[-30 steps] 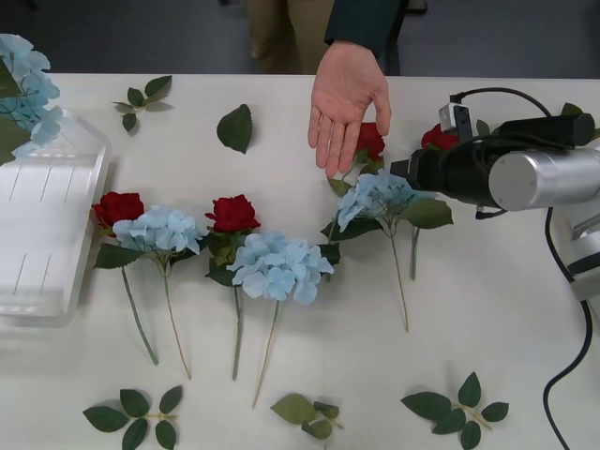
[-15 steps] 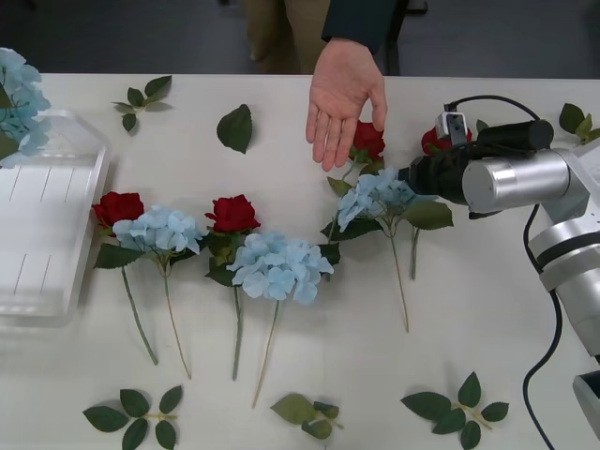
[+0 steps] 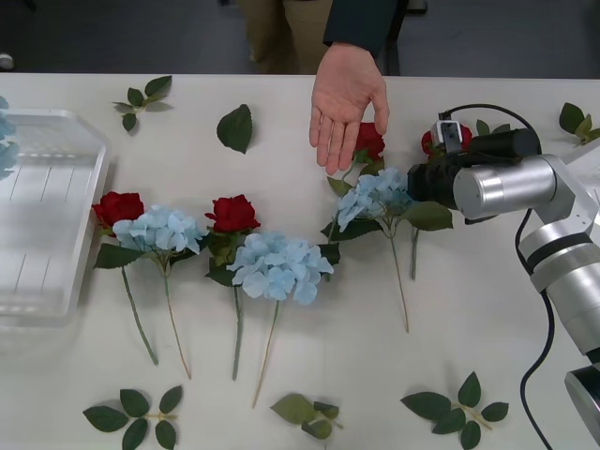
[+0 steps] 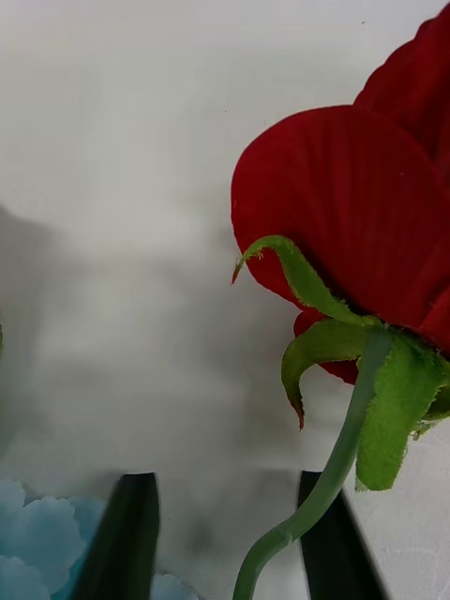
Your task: Place the red flowers into the right box and the blue flowers into the left box. If a person shows an open palm, hand one flower to the person first, then continue sorting.
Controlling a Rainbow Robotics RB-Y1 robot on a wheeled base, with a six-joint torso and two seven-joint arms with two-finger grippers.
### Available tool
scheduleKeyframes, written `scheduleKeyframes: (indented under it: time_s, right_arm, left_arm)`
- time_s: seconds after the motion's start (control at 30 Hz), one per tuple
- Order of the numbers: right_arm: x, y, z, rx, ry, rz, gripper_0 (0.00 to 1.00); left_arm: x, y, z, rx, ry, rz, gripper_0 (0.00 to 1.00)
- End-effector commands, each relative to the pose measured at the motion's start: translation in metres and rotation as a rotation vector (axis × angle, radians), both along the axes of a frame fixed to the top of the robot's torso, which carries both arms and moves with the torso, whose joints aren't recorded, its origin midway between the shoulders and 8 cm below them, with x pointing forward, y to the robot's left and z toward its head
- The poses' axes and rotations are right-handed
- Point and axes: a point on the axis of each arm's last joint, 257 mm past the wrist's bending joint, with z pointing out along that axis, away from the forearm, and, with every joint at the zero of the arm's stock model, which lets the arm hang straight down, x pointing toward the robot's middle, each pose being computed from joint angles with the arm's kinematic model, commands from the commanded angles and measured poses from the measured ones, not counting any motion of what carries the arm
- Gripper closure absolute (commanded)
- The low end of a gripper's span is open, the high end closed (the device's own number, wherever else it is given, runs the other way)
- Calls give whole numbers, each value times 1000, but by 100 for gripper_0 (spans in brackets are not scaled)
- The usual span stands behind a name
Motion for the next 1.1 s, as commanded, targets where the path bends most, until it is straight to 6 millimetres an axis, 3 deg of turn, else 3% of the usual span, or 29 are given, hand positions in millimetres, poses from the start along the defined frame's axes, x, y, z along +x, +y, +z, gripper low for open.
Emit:
scheduleKeyframes:
  time_s: [0.03, 0.3, 0.5, 0.63, 0.67, 0.7, 0.73, 0.77, 0.8, 0.87, 1.1]
  right_arm:
    - [16, 30, 28, 59, -48, 4, 100]
    - [17, 33, 43, 72, -66, 20, 100]
    - [-4, 45, 92, 146, -37, 86, 100]
    - [-36, 53, 137, 218, -27, 160, 100]
    - [-46, 56, 150, 243, -31, 182, 100]
    - [-51, 58, 158, 258, -34, 195, 100]
    - [-63, 61, 172, 280, -38, 220, 100]
    - [-75, 63, 185, 317, -38, 244, 100]
    - [-81, 63, 190, 340, -36, 253, 100]
    - [-106, 60, 212, 434, -22, 296, 100]
    - [-185, 45, 256, 556, -42, 430, 100]
  left_arm:
    - [10, 13, -12, 50, -46, -35, 100]
    - [40, 25, -61, 52, -142, 6, 100]
    - [51, 28, -86, 33, -181, -15, 100]
    - [56, 33, -97, 49, -204, -32, 100]
    - [55, 34, -97, 53, -202, -31, 88]
    - [54, 34, -98, 55, -199, -33, 64]
    - [54, 34, -98, 55, -198, -33, 31]
    - [53, 35, -98, 59, -195, -35, 11]
    - [53, 35, -99, 59, -191, -36, 0]
    - [52, 36, -99, 62, -185, -37, 0]
    - [50, 35, -100, 61, -180, -39, 0]
